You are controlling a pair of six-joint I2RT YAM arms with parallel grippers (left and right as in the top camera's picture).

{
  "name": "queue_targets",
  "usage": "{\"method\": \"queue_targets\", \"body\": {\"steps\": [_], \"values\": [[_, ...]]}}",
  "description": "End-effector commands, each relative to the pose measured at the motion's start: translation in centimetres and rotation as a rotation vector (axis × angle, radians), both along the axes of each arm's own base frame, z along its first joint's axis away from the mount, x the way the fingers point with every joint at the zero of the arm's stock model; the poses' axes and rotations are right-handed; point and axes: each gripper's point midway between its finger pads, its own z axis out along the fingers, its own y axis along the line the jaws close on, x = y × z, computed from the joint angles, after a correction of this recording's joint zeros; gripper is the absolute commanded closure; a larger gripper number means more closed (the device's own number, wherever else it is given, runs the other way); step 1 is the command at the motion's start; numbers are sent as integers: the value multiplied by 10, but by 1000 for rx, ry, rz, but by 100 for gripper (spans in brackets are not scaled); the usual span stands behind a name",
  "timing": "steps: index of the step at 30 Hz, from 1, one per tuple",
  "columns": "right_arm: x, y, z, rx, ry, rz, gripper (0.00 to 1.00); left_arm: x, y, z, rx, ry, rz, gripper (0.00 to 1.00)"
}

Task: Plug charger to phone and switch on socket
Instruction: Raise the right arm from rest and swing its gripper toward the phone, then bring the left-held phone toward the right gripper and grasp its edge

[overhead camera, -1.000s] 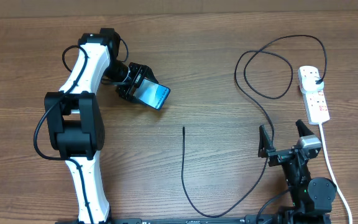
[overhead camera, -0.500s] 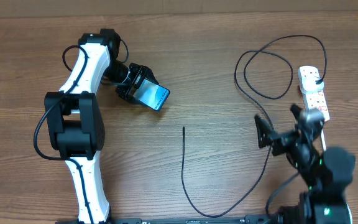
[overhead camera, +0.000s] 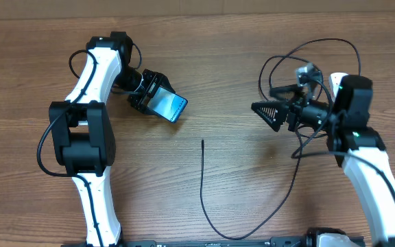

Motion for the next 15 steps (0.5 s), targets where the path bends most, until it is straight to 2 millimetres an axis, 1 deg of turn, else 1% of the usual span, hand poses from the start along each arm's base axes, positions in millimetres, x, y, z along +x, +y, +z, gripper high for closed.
{"method": "queue_targets", "body": {"steps": [1, 5, 8, 10, 12, 15], "values": [[-8, 15, 12, 127, 15, 159, 0, 7, -9, 9, -33, -21, 5, 96], [9, 15, 10, 211, 153, 112, 0, 15, -16, 9, -31, -40, 29, 96], [16, 14, 14, 248, 198, 93, 0, 22, -22, 10, -11, -66, 33, 96], [22, 12, 12, 253, 225, 52, 0, 27, -24, 12, 31, -88, 28, 96], [30, 8, 7, 264, 290, -21, 0, 32, -28, 18, 74, -123, 13, 96], [38, 3, -1, 275, 370, -109, 0, 38, -39, 33, 92, -169, -6, 96]]}}
